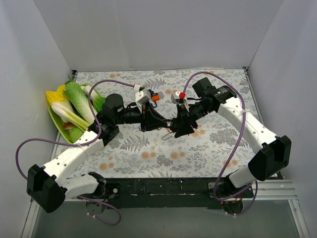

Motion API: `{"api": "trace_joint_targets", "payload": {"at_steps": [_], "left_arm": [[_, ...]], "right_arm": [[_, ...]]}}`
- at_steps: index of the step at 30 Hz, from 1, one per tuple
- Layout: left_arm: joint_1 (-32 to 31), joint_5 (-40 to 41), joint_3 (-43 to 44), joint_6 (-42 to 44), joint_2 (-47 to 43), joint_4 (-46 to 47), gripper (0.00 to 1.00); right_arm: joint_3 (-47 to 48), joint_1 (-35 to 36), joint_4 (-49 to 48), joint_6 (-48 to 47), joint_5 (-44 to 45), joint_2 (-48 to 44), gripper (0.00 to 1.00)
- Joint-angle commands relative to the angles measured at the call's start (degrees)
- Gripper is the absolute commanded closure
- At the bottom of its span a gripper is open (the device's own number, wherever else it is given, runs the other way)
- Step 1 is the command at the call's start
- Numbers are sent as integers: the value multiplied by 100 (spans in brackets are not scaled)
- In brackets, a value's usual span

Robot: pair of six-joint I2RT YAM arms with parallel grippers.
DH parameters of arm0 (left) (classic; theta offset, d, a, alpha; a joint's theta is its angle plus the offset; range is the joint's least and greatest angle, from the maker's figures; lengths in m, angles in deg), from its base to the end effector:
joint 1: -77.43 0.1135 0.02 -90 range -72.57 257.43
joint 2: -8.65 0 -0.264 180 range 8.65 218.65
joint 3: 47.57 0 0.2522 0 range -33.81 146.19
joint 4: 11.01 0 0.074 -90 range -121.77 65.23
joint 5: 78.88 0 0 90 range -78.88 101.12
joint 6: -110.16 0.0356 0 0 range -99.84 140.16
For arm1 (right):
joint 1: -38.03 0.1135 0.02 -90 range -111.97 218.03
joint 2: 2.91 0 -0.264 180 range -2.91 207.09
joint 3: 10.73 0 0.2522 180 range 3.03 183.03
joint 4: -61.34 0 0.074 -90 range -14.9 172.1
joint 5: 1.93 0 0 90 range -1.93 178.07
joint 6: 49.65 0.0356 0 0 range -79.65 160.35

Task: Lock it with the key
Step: Lock the lock.

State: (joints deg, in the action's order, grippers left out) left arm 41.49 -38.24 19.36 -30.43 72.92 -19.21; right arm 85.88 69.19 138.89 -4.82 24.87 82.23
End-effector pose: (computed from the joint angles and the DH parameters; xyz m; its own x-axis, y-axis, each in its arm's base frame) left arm 0.1898 -0.1710 0.3536 -0.8174 -0.0289 -0.5753 0.5705 0.0971 -0.8155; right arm 0.2243 0.1727 0.3444 -0.1664 -0.4743 -0.8645 -0.9376 -0.1955 0.2877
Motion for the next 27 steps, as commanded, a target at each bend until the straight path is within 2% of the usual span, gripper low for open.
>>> {"api": "trace_joint_targets", "payload": {"at_steps": [1,6,7,10,11,12,14,15,22,26,27], "left_arm": [[-9,32,203,-56,-73,103,77],[-9,67,247,-21,-73,15,92],[-9,59,238,-4,-73,-2,99],[-9,41,273,-12,-64,-11,98],[-9,23,282,-4,-55,-29,86],[-9,15,291,5,-64,-29,80],[-9,23,291,5,-81,-20,74],[0,23,299,-4,-81,-20,74],[0,94,273,-74,-81,59,83],[0,59,264,-83,-46,103,99],[0,41,264,-83,-20,103,100]], "right_arm": [[337,13,-33,8,-395,-59,99],[337,13,-16,-18,-412,-51,99],[337,13,-16,-10,-404,-42,99],[337,13,2,-18,-412,-24,99],[337,13,19,-27,-421,-24,99],[320,13,46,-62,-421,-24,99],[320,13,46,-62,-413,-24,99],[328,13,46,-71,-412,-15,99],[320,13,46,-97,-413,-33,99],[337,22,46,-106,-412,-33,99],[355,22,46,-106,-421,-33,99]]}}
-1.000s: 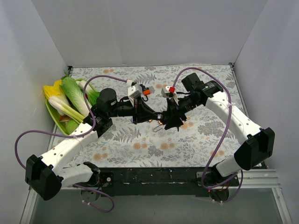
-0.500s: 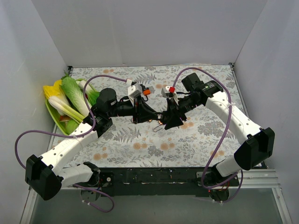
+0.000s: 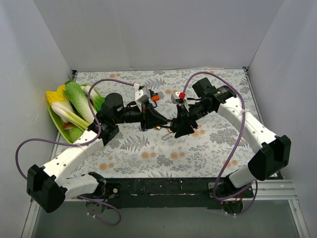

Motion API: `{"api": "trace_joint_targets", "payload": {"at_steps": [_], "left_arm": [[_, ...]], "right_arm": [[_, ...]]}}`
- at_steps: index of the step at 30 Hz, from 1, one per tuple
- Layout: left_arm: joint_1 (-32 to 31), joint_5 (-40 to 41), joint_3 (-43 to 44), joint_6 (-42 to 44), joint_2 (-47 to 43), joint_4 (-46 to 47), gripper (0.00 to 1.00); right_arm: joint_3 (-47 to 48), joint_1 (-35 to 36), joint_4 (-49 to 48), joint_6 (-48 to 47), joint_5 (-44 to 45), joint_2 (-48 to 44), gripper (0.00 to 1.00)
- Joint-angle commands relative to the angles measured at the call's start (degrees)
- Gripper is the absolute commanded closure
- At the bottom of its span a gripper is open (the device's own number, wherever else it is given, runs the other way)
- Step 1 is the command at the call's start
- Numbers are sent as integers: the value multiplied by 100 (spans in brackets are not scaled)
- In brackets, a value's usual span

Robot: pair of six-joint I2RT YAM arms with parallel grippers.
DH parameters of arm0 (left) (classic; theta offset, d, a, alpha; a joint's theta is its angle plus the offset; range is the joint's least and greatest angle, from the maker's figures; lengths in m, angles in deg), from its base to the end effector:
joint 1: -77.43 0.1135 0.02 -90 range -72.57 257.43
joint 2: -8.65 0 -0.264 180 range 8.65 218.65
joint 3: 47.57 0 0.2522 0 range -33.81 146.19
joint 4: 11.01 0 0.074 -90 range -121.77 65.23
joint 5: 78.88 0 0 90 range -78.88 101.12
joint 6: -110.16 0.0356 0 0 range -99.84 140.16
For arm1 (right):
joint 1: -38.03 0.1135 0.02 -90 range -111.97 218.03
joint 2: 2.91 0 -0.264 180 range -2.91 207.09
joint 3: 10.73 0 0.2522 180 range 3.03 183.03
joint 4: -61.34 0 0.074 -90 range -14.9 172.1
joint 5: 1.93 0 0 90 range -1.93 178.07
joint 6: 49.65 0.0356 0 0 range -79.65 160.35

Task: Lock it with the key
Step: Lock the lock.

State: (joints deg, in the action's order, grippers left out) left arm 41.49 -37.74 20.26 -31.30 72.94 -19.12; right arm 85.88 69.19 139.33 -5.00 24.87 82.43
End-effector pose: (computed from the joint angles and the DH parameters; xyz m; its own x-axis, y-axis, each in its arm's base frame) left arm 0.1902 -0.1710 0.3592 -0.8176 -0.0429 -0.5741 0.5688 0.0939 -0.8171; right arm 0.2244 0.1728 0.3432 -0.1717 -0.4787 -0.8611 -0.9353 -0.1953 0.2950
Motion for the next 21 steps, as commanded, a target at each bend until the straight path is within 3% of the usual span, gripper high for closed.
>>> {"api": "trace_joint_targets", "payload": {"at_steps": [1,8,12,21], "left_arm": [[0,-35,166,31,-13,85,100],[-114,-220,149,92,215,173,100],[-404,-220,-18,127,364,296,100],[-607,-361,-748,84,646,385,100]], "right_arm": [[363,31,-15,-80,-439,-35,99],[548,241,-129,-45,-623,140,99],[785,409,-672,270,-659,360,99],[1927,409,-754,430,-668,1019,99]]}}
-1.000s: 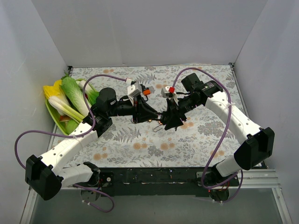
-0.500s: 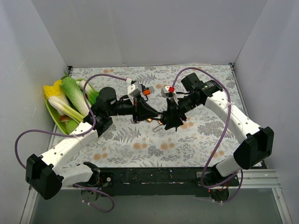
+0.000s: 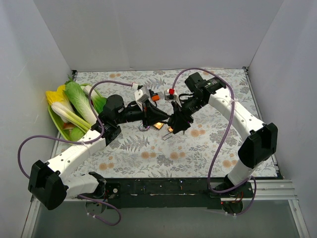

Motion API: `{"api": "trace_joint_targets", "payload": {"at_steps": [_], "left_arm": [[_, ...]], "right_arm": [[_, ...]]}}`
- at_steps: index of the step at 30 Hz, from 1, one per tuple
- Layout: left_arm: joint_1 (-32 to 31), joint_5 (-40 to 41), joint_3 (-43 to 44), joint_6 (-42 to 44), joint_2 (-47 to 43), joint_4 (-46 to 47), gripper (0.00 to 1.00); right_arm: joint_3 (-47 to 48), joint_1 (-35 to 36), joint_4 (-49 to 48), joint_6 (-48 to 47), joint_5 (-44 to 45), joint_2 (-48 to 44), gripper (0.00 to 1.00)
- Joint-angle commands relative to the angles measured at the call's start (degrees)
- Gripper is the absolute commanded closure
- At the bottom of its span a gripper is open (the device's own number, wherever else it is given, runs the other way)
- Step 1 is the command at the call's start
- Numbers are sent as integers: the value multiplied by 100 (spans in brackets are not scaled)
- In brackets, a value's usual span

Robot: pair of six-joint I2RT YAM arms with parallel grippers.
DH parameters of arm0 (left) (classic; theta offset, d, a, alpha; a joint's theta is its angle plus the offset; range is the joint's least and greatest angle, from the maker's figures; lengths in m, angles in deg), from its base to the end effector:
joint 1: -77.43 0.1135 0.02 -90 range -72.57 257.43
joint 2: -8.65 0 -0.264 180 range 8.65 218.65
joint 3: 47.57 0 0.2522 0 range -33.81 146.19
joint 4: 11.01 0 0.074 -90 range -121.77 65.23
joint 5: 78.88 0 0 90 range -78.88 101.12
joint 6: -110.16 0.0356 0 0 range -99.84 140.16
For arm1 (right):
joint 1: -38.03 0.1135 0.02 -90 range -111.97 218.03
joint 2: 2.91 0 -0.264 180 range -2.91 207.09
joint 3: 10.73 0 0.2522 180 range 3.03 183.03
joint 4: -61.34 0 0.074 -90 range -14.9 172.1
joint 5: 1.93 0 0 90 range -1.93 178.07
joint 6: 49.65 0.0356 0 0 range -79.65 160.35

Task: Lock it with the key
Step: Lock the lock.

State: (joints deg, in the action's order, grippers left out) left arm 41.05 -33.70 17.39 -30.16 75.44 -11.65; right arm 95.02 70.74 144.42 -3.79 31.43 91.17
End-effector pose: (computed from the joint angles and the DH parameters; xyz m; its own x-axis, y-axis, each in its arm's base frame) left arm 0.2002 -0.1787 0.3438 -0.7823 -0.1017 -0.6145 0.6039 0.1176 -0.7883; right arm 0.2495 0.1956 0.3392 -0.2094 -0.5896 -0.7801 -0.9294 -0.1279 0.3461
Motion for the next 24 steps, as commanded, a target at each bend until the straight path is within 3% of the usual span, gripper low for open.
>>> {"api": "trace_joint_targets", "payload": {"at_steps": [1,4,10,13,16,18,21,22,24], "left_arm": [[-563,-757,-514,-21,379,-372,100],[-362,-809,-585,-56,283,-416,100],[192,-801,-216,-83,265,-381,100],[455,-958,-93,-521,265,-171,100],[728,-1090,-171,-1204,178,312,100],[799,-1082,-189,-1575,151,743,100],[861,-1064,-154,-2191,195,1297,100],[887,-995,-111,-2323,203,1385,100],[931,-959,-75,-2700,247,1649,100]], "right_arm": [[1067,193,-1211,249,-1288,180,99],[1120,26,-974,-75,-1340,260,99],[286,-89,-613,-657,-1297,128,99],[22,-203,-595,-754,-1305,58,99],[-154,-449,-639,-684,-1551,-65,86],[-268,-598,-962,-309,-1779,-188,73],[-724,-704,-1960,673,-2095,-434,70],[-1004,-704,-2305,1009,-2114,-504,65],[-1409,-731,-3183,2209,-2123,-794,37]]}}
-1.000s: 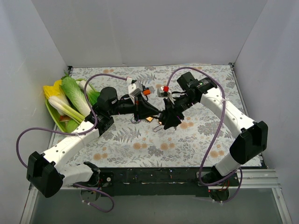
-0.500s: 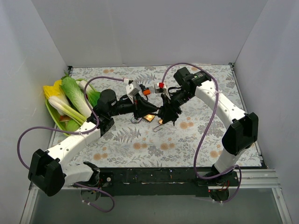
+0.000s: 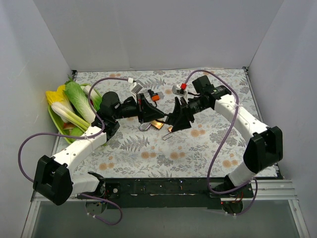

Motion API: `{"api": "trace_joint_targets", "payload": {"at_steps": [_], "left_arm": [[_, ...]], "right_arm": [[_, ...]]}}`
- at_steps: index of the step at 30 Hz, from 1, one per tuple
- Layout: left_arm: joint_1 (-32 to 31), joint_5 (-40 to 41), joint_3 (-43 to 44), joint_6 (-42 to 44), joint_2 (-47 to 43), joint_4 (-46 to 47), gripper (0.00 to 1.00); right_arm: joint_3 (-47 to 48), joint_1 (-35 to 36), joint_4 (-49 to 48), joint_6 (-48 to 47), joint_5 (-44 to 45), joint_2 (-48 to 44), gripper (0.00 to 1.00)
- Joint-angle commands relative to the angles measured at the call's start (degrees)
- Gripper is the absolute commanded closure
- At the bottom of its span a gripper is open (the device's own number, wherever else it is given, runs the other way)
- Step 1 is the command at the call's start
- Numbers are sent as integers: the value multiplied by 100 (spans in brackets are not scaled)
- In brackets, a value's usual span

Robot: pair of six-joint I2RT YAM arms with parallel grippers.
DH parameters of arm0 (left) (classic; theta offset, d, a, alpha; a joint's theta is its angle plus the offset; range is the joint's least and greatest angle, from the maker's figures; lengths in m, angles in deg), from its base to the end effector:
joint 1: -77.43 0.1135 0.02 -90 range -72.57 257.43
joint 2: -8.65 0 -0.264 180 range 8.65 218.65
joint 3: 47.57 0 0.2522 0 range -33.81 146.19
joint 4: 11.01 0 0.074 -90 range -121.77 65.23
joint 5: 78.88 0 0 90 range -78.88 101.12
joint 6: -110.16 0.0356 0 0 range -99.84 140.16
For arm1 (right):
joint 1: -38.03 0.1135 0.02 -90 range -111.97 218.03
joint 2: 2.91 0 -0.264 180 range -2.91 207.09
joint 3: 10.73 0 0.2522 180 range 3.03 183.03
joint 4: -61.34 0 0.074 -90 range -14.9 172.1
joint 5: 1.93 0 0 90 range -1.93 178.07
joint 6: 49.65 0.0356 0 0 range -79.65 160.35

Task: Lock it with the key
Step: Lock the lock.

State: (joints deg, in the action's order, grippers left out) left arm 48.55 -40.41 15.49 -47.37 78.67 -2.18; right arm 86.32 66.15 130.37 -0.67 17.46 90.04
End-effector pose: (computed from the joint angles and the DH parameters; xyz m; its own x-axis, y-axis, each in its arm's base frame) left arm 0.2284 -0.1578 0.3342 -0.8999 -0.1602 -0.4056 0.4031 0.0492 -0.9138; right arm 0.2677 0.1811 0.3174 -0.2687 -0.3906 -0.8805 -0.9083 -0.2014 0.3665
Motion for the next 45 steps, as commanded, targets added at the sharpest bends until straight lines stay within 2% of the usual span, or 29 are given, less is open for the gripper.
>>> {"api": "trace_joint_targets", "payload": {"at_steps": [1,3,4,5,7,10,11,16,21,31,37,40,41,43,44,45], "left_arm": [[251,-201,141,-1077,-67,738,100],[339,-165,106,-1464,-41,974,100],[409,-130,89,-1596,-32,1054,100],[453,-51,19,-1962,-6,1272,100],[515,37,-43,-2272,3,1449,100],[533,187,-140,-2590,21,1722,100],[533,248,-157,-2634,21,1749,100],[550,310,-324,-2889,-32,1775,100],[542,345,-394,-3003,-41,1819,100],[551,468,-368,-3434,64,1995,100],[542,477,-473,-3381,29,1934,100],[542,512,-535,-3337,12,1916,100],[542,503,-535,-3276,12,1916,100],[551,425,-527,-3136,-6,1925,100],[551,302,-500,-2778,-6,1855,100],[551,162,-448,-2522,-14,1724,96]], "right_arm": [[-1011,-289,-2792,2400,-683,-794,16],[-1523,-359,-3939,3341,-508,-1190,12],[-1839,-386,-5311,4520,-437,-1322,10],[-2373,-421,-6029,5071,-367,-1514,9],[-2851,-474,-7662,6502,-287,-1639,9],[-3344,-474,-8573,7542,64,-1701,9],[-3528,-474,-9142,7695,361,-1727,9],[-3495,-483,-9595,7837,855,-1832,8],[-3381,-465,-9456,7486,1075,-1877,8],[-3451,-158,-9586,7300,1286,-1833,17],[-3398,-149,-9912,7538,1251,-1806,47],[-3363,-158,-9904,7643,1164,-1798,81],[-3354,-149,-9886,7678,1137,-1789,98],[-3336,-149,-9825,7905,1076,-1789,99],[-3319,-158,-9824,8003,1041,-1780,99],[-3310,-158,-9824,8134,936,-1771,99]]}}
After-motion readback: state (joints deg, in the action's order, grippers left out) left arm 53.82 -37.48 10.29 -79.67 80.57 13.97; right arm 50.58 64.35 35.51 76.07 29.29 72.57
